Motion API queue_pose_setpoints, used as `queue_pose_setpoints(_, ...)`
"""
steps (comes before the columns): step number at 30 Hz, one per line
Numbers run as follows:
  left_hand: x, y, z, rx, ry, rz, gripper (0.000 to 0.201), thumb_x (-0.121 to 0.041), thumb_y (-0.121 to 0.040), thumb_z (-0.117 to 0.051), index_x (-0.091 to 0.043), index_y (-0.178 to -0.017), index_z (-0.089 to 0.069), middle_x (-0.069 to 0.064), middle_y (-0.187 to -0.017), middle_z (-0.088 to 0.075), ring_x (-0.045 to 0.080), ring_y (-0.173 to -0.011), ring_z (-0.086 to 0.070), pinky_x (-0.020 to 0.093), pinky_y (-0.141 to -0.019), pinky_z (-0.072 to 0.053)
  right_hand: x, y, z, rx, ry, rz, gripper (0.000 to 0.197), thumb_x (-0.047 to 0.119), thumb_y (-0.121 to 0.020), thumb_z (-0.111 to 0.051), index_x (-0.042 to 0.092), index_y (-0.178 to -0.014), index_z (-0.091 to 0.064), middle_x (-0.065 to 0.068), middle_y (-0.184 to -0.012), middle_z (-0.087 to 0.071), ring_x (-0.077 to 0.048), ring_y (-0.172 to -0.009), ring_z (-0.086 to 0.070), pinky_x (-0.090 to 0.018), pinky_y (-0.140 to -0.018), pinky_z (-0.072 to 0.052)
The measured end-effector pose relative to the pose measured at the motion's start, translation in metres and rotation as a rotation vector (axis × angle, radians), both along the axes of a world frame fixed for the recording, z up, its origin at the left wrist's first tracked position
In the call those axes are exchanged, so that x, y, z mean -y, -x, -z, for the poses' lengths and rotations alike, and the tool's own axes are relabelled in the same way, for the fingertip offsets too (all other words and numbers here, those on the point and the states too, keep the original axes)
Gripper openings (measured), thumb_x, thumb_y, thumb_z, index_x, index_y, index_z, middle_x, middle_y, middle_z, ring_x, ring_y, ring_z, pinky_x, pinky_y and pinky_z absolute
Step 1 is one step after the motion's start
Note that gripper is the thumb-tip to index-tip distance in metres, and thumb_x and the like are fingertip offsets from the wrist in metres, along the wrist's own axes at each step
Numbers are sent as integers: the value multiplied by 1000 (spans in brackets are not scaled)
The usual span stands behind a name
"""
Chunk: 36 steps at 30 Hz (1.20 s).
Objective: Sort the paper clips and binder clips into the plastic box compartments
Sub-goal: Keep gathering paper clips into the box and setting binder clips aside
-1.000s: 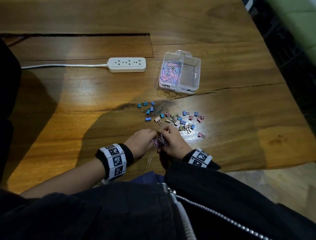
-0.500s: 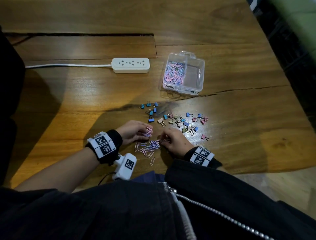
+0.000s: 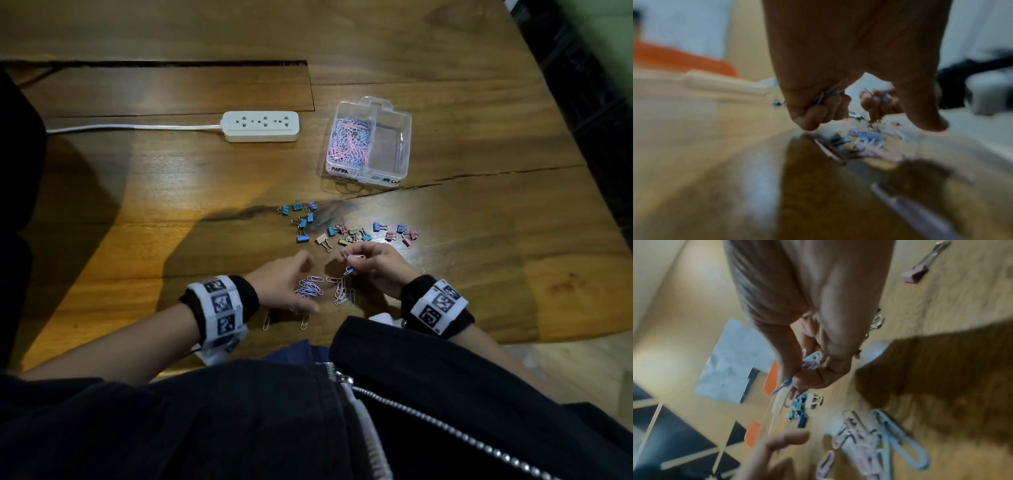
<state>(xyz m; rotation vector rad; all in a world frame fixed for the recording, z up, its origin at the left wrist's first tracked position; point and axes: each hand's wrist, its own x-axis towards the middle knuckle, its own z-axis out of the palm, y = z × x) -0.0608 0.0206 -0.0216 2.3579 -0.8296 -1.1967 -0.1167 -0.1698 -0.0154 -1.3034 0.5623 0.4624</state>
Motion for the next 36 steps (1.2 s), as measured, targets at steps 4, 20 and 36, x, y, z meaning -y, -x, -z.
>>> queue_pose_setpoints(4,4,6,9,167,-35,139,73,-42,-73,-70,-20,-132,-34,5,-131,-49,20,-116,-48,34,-96,-44,6,1,3,-85,-309,161,24,-7,-80,-45,9,-92,-58,-1,-73,-62,-7,-59,-57,-14,-52,-46)
queue_pose_setpoints(20,12,-24,9,-301,189,-324,22,-18,-94,-44,-20,-72,-46,-5,-71,-48,7,-59,-44,18,-54,-37,3,1,7,-255,-302,232,35,30,-95,-38,11,-67,-47,-2,-63,-46,-5,-39,-44,-12,-31,-33)
queue_pose_setpoints(36,-28,-21,-11,7,-197,199,44,-32,-65,-78,-26,-88,-40,-7,-93,-49,12,-86,-46,25,-71,-39,0,19,6,40,912,-755,26,20,-72,-72,24,-78,-47,9,-88,-48,-12,-86,-47,-20,-66,-35)
